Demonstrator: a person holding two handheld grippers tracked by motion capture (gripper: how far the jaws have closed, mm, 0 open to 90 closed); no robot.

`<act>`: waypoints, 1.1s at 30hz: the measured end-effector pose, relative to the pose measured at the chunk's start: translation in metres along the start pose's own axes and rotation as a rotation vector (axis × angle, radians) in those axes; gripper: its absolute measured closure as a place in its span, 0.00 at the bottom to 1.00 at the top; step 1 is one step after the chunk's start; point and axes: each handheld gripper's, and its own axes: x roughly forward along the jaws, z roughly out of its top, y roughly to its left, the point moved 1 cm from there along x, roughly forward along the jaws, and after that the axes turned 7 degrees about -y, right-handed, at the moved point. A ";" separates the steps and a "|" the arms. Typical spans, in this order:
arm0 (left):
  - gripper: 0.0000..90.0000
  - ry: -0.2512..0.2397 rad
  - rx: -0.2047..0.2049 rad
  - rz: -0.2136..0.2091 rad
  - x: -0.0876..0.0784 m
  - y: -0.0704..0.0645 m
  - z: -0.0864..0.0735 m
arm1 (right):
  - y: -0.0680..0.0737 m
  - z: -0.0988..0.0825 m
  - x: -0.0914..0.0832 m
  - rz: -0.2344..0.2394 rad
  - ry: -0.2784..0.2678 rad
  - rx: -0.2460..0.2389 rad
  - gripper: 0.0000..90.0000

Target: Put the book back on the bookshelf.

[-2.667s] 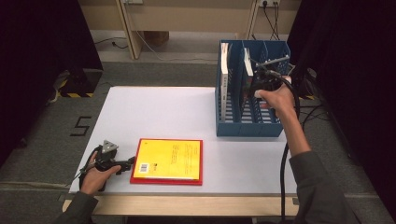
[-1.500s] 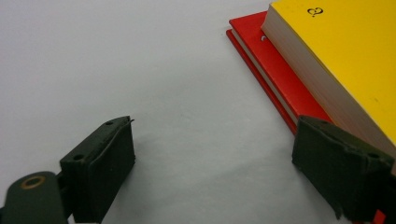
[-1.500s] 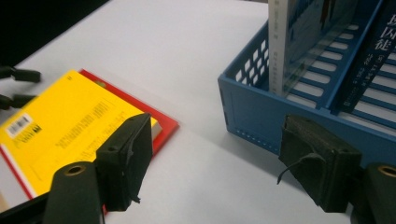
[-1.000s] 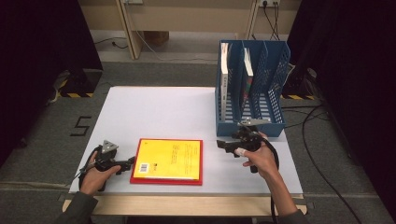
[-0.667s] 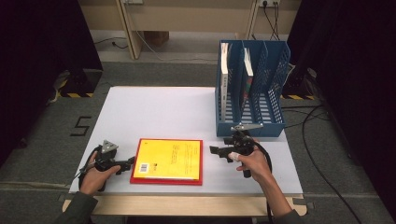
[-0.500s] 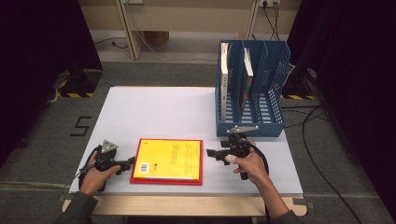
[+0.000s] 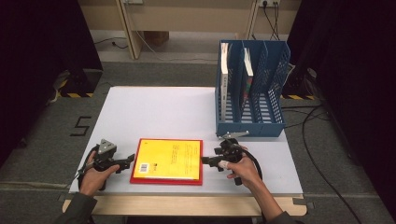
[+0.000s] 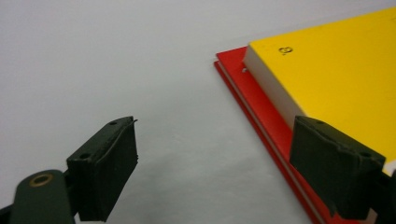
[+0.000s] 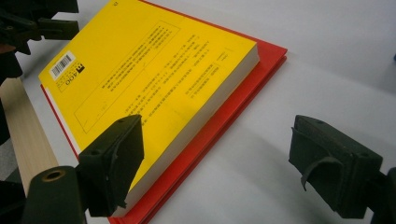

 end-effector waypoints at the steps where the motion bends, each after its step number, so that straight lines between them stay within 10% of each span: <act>1: 0.16 0.005 0.001 -0.015 0.000 -0.003 0.000 | 0.000 0.000 0.001 0.003 0.003 0.002 0.21; 19: 0.55 0.038 0.044 -0.054 -0.005 -0.019 0.003 | 0.002 -0.007 0.018 0.033 0.037 0.029 0.22; 22: 0.51 0.049 0.037 -0.119 -0.005 -0.023 0.002 | 0.002 -0.008 0.021 0.037 0.040 0.035 0.23; 25: 0.27 0.066 0.094 -0.153 -0.002 -0.036 0.002 | 0.002 -0.009 0.022 0.042 0.046 0.045 0.23; 33: 0.25 0.069 0.105 -0.142 -0.001 -0.037 0.002 | -0.001 -0.010 0.024 0.044 0.036 0.064 0.25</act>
